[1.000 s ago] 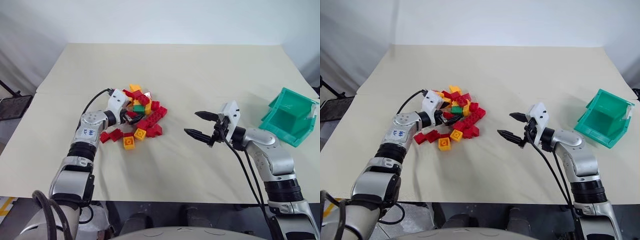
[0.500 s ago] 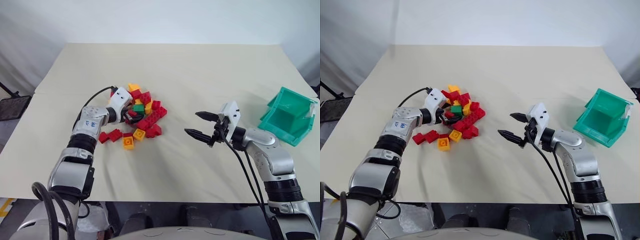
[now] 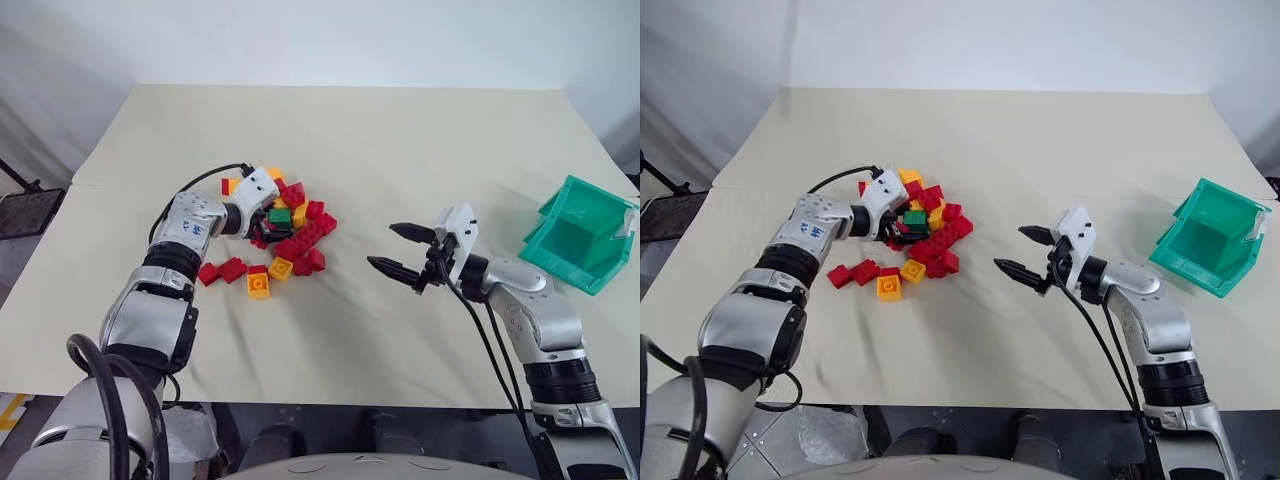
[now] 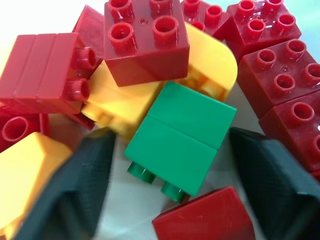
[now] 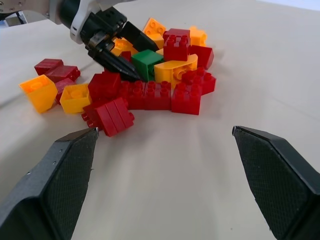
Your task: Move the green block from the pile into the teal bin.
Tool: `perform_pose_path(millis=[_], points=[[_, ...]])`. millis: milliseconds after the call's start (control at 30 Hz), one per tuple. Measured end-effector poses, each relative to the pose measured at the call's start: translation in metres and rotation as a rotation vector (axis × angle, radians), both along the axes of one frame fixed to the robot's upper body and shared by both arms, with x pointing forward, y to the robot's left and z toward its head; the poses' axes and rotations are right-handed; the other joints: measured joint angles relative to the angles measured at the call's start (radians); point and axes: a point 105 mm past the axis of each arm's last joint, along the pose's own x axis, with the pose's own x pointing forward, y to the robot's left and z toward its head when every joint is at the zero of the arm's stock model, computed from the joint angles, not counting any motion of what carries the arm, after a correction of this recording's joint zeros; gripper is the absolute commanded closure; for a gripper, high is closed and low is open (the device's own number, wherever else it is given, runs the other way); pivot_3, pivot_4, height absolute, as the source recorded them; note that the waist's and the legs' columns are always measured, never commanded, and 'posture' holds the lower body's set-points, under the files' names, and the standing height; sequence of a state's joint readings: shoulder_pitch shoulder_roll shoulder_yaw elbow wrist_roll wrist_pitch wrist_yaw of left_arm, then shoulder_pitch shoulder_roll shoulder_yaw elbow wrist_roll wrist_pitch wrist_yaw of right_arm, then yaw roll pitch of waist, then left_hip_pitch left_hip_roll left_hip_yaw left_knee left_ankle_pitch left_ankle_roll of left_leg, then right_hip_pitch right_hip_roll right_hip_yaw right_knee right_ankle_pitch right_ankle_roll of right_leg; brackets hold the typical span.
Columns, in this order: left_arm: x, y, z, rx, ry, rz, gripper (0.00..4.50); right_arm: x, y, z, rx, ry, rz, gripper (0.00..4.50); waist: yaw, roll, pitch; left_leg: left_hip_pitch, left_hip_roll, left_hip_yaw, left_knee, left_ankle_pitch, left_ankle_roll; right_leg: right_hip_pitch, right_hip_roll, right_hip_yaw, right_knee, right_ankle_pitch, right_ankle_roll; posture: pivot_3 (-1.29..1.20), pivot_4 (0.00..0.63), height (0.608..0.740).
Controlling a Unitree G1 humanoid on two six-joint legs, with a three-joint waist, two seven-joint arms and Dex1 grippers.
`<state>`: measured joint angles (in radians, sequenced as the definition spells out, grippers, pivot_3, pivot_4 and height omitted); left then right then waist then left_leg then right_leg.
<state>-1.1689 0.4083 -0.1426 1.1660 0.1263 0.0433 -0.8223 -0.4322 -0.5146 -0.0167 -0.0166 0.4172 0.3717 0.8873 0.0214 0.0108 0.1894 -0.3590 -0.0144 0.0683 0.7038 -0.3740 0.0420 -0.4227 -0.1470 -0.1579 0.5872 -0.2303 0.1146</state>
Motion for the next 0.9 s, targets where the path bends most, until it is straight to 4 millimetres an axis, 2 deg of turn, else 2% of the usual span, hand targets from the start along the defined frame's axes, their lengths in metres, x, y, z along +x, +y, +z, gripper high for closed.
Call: perform_pose_path(millis=[133,267,567,733,900], points=[[0.0,0.0,0.001,-0.022,0.007,0.002,2.96,0.0,-0.001,-0.001,0.0,0.004,-0.007,0.0,-0.001,0.0,0.0,0.0,0.0,0.0,0.0,0.0,0.0,0.0,0.0,0.0,0.0,0.0,0.0,0.0,0.15,0.74],[-0.001,0.002,0.007,-0.079,0.009,-0.003,2.97,0.0,-0.001,-0.001,0.0,0.003,-0.008,0.0,-0.001,0.0,0.0,0.0,0.0,0.0,0.0,0.0,0.0,-0.001,0.0,0.0,0.0,0.0,0.0,0.0,0.15,0.74],[-0.007,0.015,0.04,-0.174,-0.025,-0.043,2.97,0.0,-0.005,-0.001,-0.019,0.002,-0.015,0.0,-0.001,0.0,0.0,-0.002,0.0,0.0,0.0,0.0,0.0,-0.003,0.0,0.0,0.001,0.0,0.0,0.0,0.15,0.74],[-0.02,0.008,0.053,-0.281,0.001,-0.115,2.97,-0.002,-0.008,0.001,-0.023,-0.006,-0.018,0.0,-0.001,0.0,0.0,-0.003,0.003,0.0,0.001,0.0,0.0,-0.003,0.0,0.0,0.001,0.0,0.0,0.0,0.15,0.74],[-0.037,0.009,0.083,-0.42,0.016,-0.172,2.97,-0.003,-0.021,0.004,-0.041,-0.013,-0.042,0.0,-0.004,0.0,0.0,-0.004,0.004,-0.001,0.001,0.0,0.0,-0.004,0.0,0.001,0.001,0.0,0.0,0.0,0.15,0.74]])
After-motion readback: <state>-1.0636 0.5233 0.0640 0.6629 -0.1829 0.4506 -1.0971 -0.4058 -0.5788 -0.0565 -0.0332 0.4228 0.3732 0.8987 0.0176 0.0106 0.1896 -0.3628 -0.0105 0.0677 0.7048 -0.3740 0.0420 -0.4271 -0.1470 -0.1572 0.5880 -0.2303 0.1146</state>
